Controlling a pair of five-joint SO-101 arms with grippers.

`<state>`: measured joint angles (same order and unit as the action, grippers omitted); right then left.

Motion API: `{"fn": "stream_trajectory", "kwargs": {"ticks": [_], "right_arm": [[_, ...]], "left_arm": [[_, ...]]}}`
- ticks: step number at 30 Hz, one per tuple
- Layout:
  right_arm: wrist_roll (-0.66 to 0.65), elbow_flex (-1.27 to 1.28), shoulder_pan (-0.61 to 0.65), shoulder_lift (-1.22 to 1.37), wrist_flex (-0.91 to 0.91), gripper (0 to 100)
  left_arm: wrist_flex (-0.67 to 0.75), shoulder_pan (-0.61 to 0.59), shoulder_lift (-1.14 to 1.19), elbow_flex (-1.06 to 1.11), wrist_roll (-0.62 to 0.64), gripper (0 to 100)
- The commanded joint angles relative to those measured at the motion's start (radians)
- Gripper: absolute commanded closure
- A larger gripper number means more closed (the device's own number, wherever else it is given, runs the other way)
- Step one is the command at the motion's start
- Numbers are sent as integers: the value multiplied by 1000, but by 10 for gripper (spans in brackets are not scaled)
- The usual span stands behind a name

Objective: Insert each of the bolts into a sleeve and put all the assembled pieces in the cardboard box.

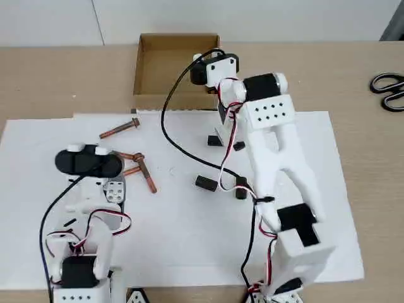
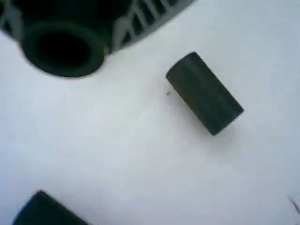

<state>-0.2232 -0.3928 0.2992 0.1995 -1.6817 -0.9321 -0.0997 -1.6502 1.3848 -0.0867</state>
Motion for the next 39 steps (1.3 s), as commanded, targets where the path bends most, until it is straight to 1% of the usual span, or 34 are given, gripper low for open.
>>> {"fn": "stream_trajectory", "kwargs": {"ticks": [1,5,9,15,19,24,29,31,36,39], "right_arm": [[-11,46,-38,-91,-2,996],[-11,100,-94,-99,-1,996],[-11,149,-151,-102,1,996],[-12,161,-208,-102,1,996],[-12,161,-226,-102,1,995],[-12,161,-226,-102,-1,995],[-11,161,-226,-96,1,995],[-11,161,-226,-94,1,995],[-11,161,-225,-94,1,995],[-11,163,-225,-94,1,995]], "left_arm": [[-46,-5,61,-166,-18,938],[-89,-5,287,-369,-15,942],[-137,-5,601,-662,-14,942],[-342,-5,1053,-1076,-20,939],[-427,-5,1309,-1257,-46,938],[-436,-8,1568,-1448,-58,934],[-442,-63,1835,-1675,-163,902],[-479,-78,1946,-1784,-229,902],[-647,-86,2208,-2086,-388,902],[-758,-83,2341,-2285,-456,902]]}}
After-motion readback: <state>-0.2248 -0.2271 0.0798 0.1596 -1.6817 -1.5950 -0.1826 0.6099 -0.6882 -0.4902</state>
